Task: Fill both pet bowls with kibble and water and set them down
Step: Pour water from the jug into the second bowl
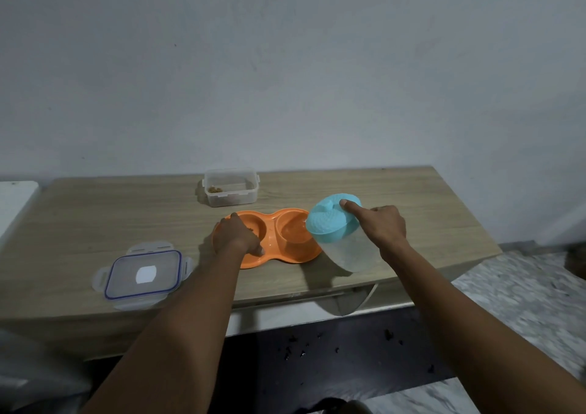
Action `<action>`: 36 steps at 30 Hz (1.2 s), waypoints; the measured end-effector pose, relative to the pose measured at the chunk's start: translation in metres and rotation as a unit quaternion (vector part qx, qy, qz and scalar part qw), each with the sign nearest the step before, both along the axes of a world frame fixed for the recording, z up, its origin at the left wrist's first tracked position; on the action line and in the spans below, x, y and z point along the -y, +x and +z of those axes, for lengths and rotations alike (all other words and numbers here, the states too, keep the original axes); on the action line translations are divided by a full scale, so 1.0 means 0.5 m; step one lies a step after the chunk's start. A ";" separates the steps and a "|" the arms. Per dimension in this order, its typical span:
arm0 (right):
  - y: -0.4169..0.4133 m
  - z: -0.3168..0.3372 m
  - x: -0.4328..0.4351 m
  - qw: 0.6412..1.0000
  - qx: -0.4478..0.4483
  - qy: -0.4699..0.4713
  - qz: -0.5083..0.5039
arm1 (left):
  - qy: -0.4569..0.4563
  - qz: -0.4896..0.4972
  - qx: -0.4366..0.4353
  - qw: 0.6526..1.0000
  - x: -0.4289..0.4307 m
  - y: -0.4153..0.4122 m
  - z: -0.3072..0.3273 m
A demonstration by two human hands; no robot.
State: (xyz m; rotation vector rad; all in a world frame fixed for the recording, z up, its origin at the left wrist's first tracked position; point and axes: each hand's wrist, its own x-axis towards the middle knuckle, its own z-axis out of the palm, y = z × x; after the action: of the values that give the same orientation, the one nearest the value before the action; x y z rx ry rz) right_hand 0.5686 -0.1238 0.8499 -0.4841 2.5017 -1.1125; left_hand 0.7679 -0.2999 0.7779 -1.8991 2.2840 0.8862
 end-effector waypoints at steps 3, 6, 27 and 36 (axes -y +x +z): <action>-0.002 0.001 0.001 1.000 -0.009 0.009 0.000 | 0.004 0.001 0.002 1.000 0.002 0.000 -0.003; -0.002 0.003 0.001 1.000 -0.020 0.018 0.005 | 0.007 0.005 -0.002 1.000 0.004 -0.001 -0.005; -0.005 0.016 0.004 0.999 -0.035 0.018 0.017 | 0.014 0.007 0.001 1.000 0.005 -0.005 -0.005; -0.009 0.019 -0.004 0.999 -0.040 0.018 0.018 | 0.011 0.007 0.003 1.000 0.004 -0.005 -0.006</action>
State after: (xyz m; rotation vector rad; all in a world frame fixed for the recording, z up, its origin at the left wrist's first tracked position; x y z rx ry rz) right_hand 0.5642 -0.1220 0.8595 -0.5725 2.5668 -1.0535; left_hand 0.7653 -0.3021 0.7751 -1.9090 2.2511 0.9025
